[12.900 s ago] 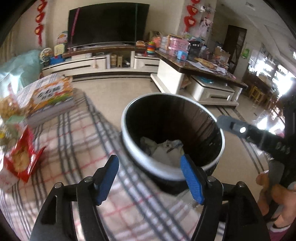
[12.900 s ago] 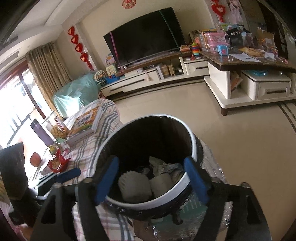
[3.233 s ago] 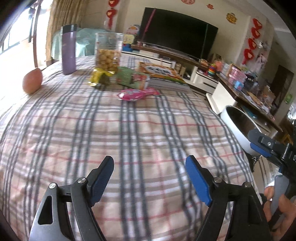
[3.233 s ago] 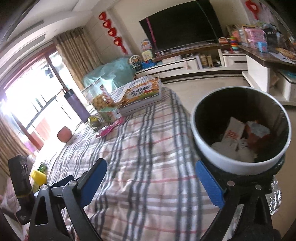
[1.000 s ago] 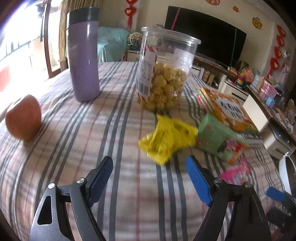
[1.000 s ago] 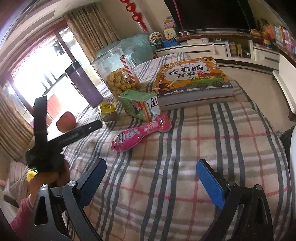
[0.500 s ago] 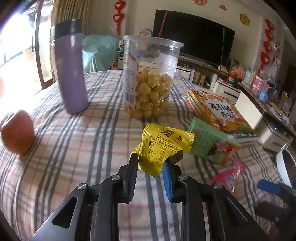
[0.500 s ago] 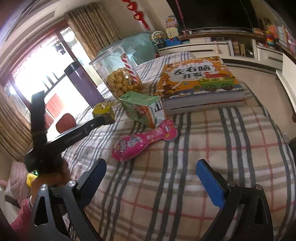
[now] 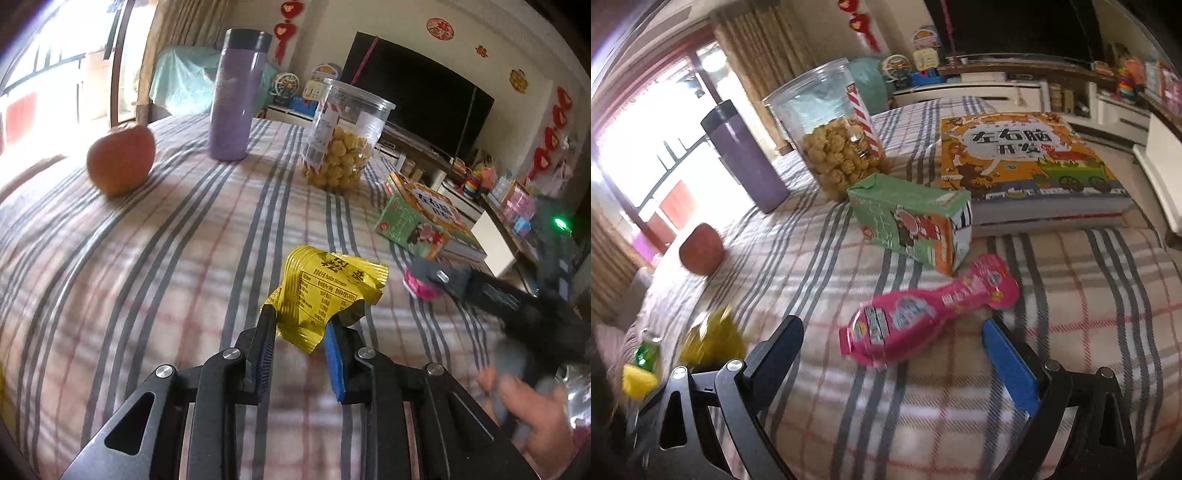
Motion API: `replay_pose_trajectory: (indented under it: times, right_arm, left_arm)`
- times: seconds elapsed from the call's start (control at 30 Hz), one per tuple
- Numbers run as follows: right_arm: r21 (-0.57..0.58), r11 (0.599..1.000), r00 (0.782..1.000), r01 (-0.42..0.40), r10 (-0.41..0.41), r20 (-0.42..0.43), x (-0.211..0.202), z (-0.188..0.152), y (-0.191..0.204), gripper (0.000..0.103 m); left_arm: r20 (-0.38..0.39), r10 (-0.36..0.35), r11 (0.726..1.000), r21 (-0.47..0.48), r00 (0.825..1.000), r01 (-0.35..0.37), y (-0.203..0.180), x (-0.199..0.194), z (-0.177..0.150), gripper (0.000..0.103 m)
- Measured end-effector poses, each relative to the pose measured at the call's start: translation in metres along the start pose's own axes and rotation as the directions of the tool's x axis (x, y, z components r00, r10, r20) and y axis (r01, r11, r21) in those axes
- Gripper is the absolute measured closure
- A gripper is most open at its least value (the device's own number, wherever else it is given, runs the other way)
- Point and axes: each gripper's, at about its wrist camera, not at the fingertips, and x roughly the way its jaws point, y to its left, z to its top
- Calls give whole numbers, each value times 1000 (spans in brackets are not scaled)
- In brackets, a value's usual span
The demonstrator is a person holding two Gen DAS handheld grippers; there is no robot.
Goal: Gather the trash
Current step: 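Grasp yellow snack wrapper with left gripper while right gripper grasps pink lollipop pack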
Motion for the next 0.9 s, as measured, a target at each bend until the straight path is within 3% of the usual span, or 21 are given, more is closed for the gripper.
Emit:
replay_pose_trajectory:
  times: [0.07, 0.1, 0.13, 0.17, 0.3, 0.33, 0.37, 0.43, 0.67, 0.77, 0.8, 0.9]
  right_arm:
    - [-25, 999, 999, 38, -38, -7, 7, -1, 5, 14]
    - [-41, 998, 998, 56, -57, -14, 9, -2, 6, 23]
    - [-60, 996, 997, 72, -73, -10, 9, -3, 8, 40]
    - [-79, 994, 996, 81, -83, -16, 6, -4, 7, 46]
    - [-98, 994, 998, 41, -44, -33, -6, -11, -4, 49]
    - [-94, 995, 999, 30, -34, -34, -11, -14, -7, 76]
    - [-84, 996, 999, 4, -7, -42, -16, -17, -13, 88]
    - [-61, 997, 997, -40, 36, -65, -29, -27, -26, 96]
    - [-95, 992, 994, -81, 73, -81, -75, -57, -47, 93]
    - [-66, 995, 996, -75, 72, -49, -84, -58, -51, 75]
    - [-56, 996, 997, -72, 71, -26, -86, -56, -52, 63]
    - [-22, 999, 998, -50, 50, 36, -81, -42, -49, 53]
  left_arm:
    - [-3, 0, 1000, 4, 1000, 0, 1, -9, -5, 79]
    - [-5, 0, 1000, 7, 1000, 0, 1, -13, -7, 79]
    - [-7, -3, 1000, 8, 1000, 3, 2, -16, -9, 79]
    - [-10, -6, 1000, 9, 1000, 6, 1, -18, -11, 79]
    - [-19, -20, 1000, 13, 1000, 20, -5, -24, -16, 79]
    - [-20, -26, 1000, 12, 999, 26, -6, -24, -16, 79]
    - [-21, -35, 999, 12, 999, 35, -8, -25, -18, 79]
    - [-22, -49, 999, 19, 999, 49, -13, -29, -21, 79]
    - [-43, -82, 995, 46, 996, 84, -31, -39, -32, 79]
    - [-49, -82, 995, 54, 995, 85, -38, -42, -38, 79]
    - [-51, -81, 995, 54, 995, 83, -39, -43, -40, 79]
    - [-57, -79, 995, 49, 995, 82, -41, -45, -43, 79]
